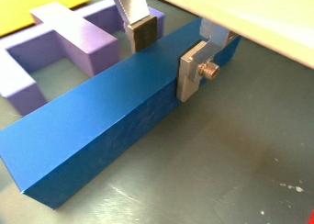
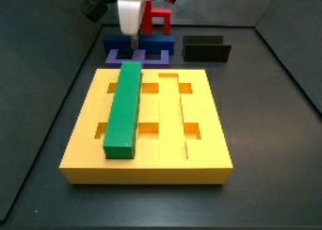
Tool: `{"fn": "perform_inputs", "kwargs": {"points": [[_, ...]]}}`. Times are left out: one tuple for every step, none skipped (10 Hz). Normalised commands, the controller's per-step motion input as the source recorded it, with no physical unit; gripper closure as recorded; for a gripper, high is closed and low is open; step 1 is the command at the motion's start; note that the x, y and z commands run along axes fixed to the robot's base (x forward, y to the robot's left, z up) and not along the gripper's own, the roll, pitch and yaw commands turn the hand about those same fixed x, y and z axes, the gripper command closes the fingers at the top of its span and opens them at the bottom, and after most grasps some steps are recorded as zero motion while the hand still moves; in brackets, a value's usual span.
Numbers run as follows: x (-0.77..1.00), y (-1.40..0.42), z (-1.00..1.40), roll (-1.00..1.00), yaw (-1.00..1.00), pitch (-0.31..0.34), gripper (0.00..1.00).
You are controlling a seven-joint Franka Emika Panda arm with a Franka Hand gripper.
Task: Pick up the blue object. Move up. Move to above the board. Insert the blue object.
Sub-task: Pick up the blue object, then move up.
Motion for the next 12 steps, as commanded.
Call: {"fn": "perform_inputs", "kwargs": {"points": [[0.00, 0.00, 0.00, 0.00, 0.00, 0.000, 1.00], [0.00, 0.00, 0.00, 0.00, 0.00, 0.000, 1.00], [0.00, 0.00, 0.00, 0.00, 0.00, 0.000, 1.00], [0.00, 0.00, 0.00, 0.00, 0.00, 0.000, 1.00], [0.00, 0.00, 0.00, 0.00, 0.00, 0.000, 1.00], [0.00, 0.00, 0.00, 0.00, 0.00, 0.000, 1.00], [0.00, 0.00, 0.00, 0.00, 0.00, 0.000, 1.00], [0.00, 0.00, 0.00, 0.00, 0.00, 0.000, 1.00], [0.00, 0.00, 0.83, 0.00, 0.00, 0.000, 1.00], [-0.05, -0.01, 0.83, -0.01, 0.02, 0.031, 1.00], [-0.09, -0.03, 0.66, -0.02, 0.02, 0.062, 1.00], [-0.03, -0.01, 0.28, -0.02, 0.01, 0.025, 1.00]]}}
